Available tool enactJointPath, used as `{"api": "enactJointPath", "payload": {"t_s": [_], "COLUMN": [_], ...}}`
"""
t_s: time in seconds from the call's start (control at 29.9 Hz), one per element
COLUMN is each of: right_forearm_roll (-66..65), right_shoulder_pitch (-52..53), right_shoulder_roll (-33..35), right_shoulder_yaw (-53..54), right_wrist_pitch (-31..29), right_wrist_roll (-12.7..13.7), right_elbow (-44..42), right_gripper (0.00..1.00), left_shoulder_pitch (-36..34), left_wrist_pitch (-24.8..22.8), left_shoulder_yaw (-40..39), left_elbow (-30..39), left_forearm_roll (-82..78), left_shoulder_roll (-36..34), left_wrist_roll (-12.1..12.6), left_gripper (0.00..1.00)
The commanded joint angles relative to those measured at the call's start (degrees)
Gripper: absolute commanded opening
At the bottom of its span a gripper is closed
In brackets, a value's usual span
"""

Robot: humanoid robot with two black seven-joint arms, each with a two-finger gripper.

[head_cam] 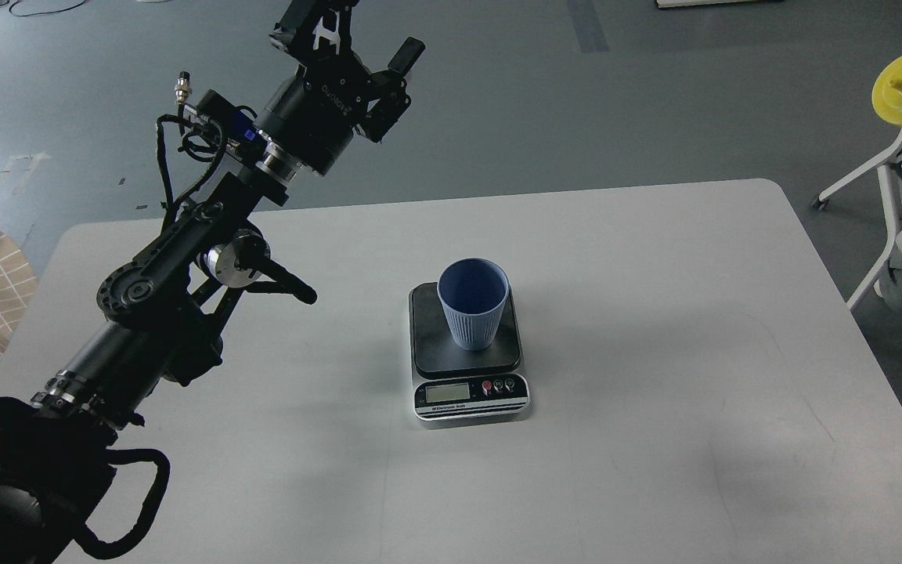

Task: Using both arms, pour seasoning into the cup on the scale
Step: 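Lift the yellow bottle with the right gripper and tilt it over the cup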

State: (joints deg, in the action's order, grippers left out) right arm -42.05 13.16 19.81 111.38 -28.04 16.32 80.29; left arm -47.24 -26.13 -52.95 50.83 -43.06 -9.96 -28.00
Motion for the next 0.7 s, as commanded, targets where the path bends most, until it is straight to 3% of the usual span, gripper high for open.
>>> {"api": "enactJointPath", "payload": {"t_s": [0.0, 0.3, 0.67], "right_forearm_roll": [-14.08, -43.26, -57.97], "right_shoulder_pitch": [5.20, 11.44, 15.49], "right_shoulder_roll": [-1.78, -10.57, -15.06], "right_shoulder_yaw": [-2.74, -12.05, -29.47], "right_wrist_pitch": [0.04, 0.04, 0.04], "right_wrist_roll": [-0.15, -0.50, -1.73], "right_elbow": [3.11, 8.65, 8.74], "right_gripper": [0.00, 0.00, 0.00], "left_shoulder_pitch": [0.05, 0.05, 0.05], "left_wrist_pitch": [-0.24, -0.59, -0.59], "left_shoulder_yaw": [-0.66, -1.98, -1.98], "left_elbow": [-0.03, -0.03, -0.03], "left_forearm_roll": [0.08, 0.52, 0.52], "left_shoulder_roll": [-0.41, -0.50, -0.67], "left_wrist_roll": [0.00, 0.00, 0.00], "left_gripper": [0.98, 0.98, 0.98]}}
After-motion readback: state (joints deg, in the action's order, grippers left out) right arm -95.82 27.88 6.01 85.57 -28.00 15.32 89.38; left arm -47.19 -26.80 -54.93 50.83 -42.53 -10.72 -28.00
